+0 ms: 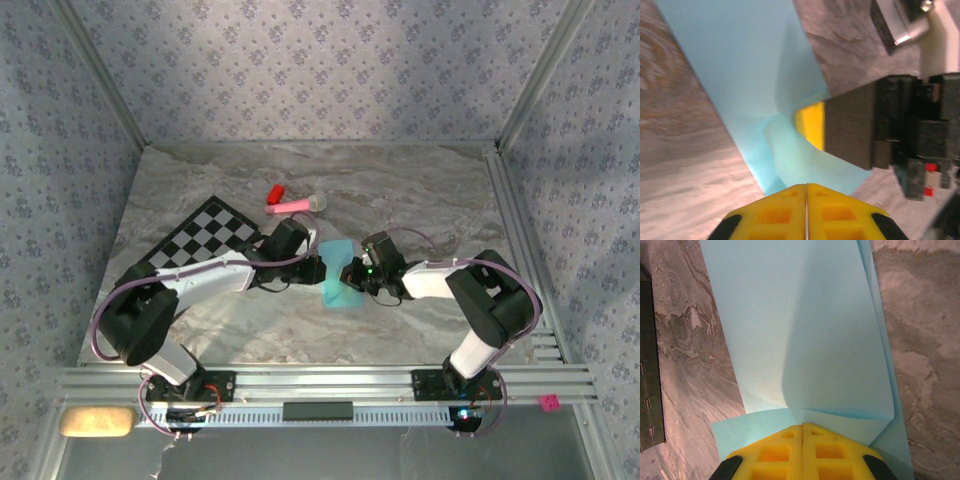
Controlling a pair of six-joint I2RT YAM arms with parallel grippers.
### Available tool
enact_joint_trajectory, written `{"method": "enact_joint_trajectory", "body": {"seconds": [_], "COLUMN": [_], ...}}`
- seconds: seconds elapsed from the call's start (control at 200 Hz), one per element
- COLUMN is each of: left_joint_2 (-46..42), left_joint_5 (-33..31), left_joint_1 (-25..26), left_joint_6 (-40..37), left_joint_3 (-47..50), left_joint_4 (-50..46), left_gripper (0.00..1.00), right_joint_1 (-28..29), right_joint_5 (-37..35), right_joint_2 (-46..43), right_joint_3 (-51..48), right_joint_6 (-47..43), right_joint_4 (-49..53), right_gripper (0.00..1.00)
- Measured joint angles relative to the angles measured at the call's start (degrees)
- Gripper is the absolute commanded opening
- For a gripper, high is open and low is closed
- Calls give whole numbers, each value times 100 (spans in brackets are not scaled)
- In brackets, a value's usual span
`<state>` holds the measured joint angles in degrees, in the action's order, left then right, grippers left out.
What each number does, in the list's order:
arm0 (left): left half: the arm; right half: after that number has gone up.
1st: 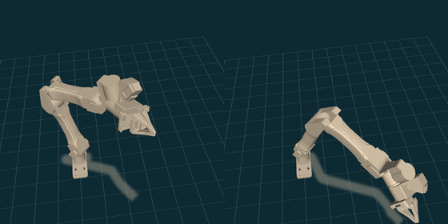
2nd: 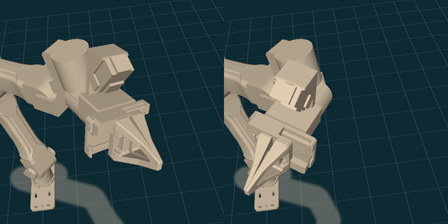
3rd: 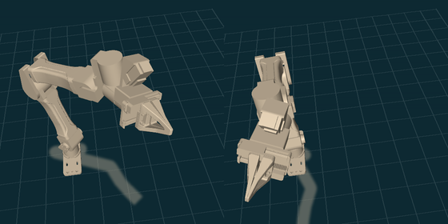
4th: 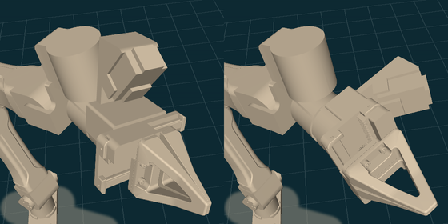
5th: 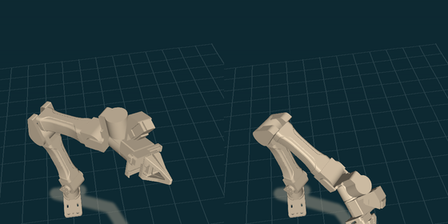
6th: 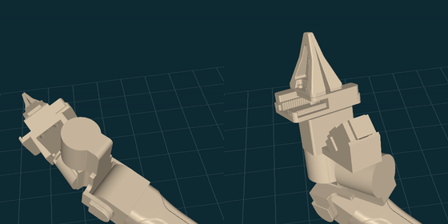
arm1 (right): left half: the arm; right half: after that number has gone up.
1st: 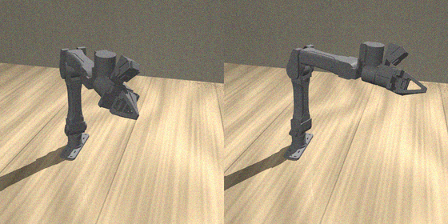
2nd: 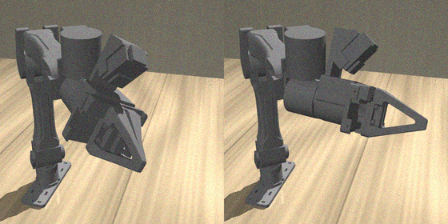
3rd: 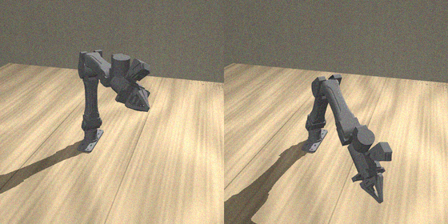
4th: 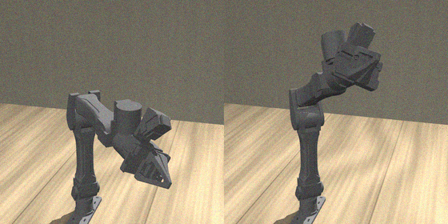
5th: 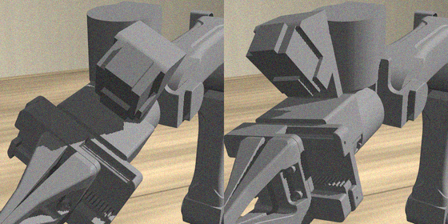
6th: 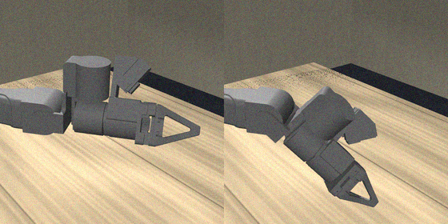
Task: Fold a paper plane with a square sheet of paper (pick it up from the middle)
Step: Fold the triangle a second time at the center of the table.
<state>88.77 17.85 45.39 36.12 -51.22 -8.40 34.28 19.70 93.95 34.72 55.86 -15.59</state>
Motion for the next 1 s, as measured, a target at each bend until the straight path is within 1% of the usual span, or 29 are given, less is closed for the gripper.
{"method": "enact_joint_trajectory", "body": {"seconds": [0.15,0.315,0.665,0.999], "left_joint_2": [289,697,1331,1456], "left_joint_5": [643,1003,1036,979], "left_joint_1": [74,195,229,269], "left_joint_6": [116,157,166,101], "left_joint_3": [-188,-380,-597,-601], "left_joint_4": [-2,-7,-94,-223], "left_gripper": [5,5,6,8], "right_joint_1": [0,0,13,13], "right_joint_5": [-24,-39,-39,-39], "right_joint_2": [-22,-31,-33,-33], "right_joint_3": [-9,-24,-31,-31], "right_joint_6": [2,2,2,2], "right_joint_4": [31,17,11,11], "right_gripper": [1,1,1,1]}}
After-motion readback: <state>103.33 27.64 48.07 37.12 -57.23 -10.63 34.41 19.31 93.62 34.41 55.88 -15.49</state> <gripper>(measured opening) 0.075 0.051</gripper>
